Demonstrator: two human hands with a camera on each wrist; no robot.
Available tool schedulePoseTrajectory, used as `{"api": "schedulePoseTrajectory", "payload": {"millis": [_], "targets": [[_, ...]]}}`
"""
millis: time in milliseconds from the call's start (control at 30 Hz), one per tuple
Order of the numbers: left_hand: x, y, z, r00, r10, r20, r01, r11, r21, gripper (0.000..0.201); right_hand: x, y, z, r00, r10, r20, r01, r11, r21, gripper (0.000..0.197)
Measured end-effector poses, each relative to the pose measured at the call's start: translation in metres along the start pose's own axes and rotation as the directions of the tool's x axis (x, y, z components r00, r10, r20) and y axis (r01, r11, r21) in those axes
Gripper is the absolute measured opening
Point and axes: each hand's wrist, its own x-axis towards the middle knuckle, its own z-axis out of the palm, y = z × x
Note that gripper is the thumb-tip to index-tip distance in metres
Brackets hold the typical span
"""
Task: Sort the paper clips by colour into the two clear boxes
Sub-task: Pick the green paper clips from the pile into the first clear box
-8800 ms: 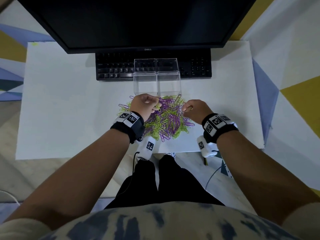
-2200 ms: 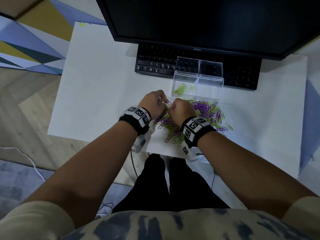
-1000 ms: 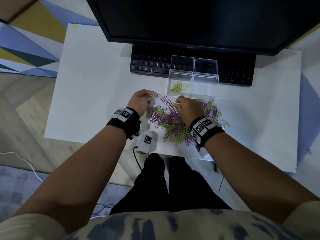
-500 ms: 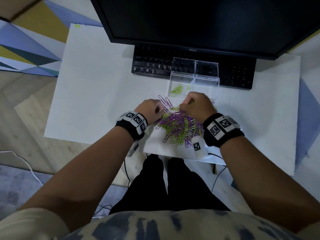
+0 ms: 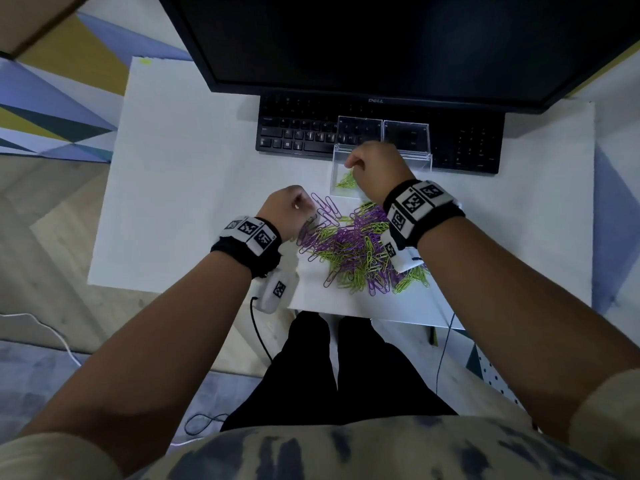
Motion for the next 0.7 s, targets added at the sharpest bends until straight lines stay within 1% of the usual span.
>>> {"api": "schedulePoseTrajectory", "payload": {"millis": [67, 100, 200, 267, 333, 400, 467, 500, 567, 633, 700], "targets": [[0.002, 0.005, -0.005, 1.000, -0.008, -0.021, 0.007, 0.997, -0.080, 0.008, -0.003, 0.003, 0.000, 1.000, 0.011, 0.011, -0.011, 1.000, 0.023, 0.032], [0.003, 0.010, -0.008, 1.000, -0.013, -0.025, 0.010, 0.993, -0.121, 0.006, -0.006, 0.004, -0.001, 1.000, 0.009, -0.011, -0.008, 0.999, 0.048, 0.032], [0.010, 0.024, -0.013, 0.999, -0.037, -0.014, 0.031, 0.956, -0.290, 0.010, -0.022, 0.006, -0.005, 0.988, -0.008, -0.153, 0.031, 0.989, 0.147, 0.027], [0.015, 0.035, -0.014, 0.996, -0.079, 0.031, 0.085, 0.903, -0.421, 0.015, -0.038, 0.009, -0.004, 0.975, 0.001, -0.220, 0.048, 0.975, 0.216, 0.021], [0.018, 0.049, -0.015, 0.991, -0.103, 0.080, 0.130, 0.840, -0.527, 0.016, -0.052, 0.014, 0.005, 0.978, 0.018, -0.207, 0.034, 0.970, 0.241, 0.018], [0.021, 0.062, -0.014, 0.993, -0.084, 0.084, 0.117, 0.825, -0.553, 0.017, -0.062, 0.022, 0.017, 0.991, 0.042, -0.126, -0.017, 0.980, 0.197, 0.021], [0.027, 0.073, -0.013, 0.998, -0.024, 0.052, 0.047, 0.860, -0.507, 0.015, -0.067, 0.031, 0.029, 0.997, 0.056, -0.045, -0.051, 0.993, 0.107, 0.028], [0.030, 0.077, -0.012, 1.000, 0.018, 0.018, -0.008, 0.898, -0.440, 0.014, -0.068, 0.035, 0.034, 0.998, 0.054, -0.018, -0.052, 0.997, 0.061, 0.031], [0.037, 0.086, -0.008, 0.993, 0.109, -0.055, -0.119, 0.965, -0.234, 0.013, -0.071, 0.043, 0.042, 0.998, 0.058, -0.001, -0.058, 0.998, -0.005, 0.036], [0.043, 0.093, -0.003, 0.978, 0.187, -0.086, -0.192, 0.980, -0.052, 0.015, -0.073, 0.049, 0.048, 0.997, 0.077, 0.006, -0.077, 0.996, -0.053, 0.038], [0.047, 0.097, 0.002, 0.959, 0.278, -0.050, -0.270, 0.955, 0.126, 0.017, -0.076, 0.053, 0.050, 0.997, 0.078, 0.004, -0.078, 0.994, -0.073, 0.037]]}}
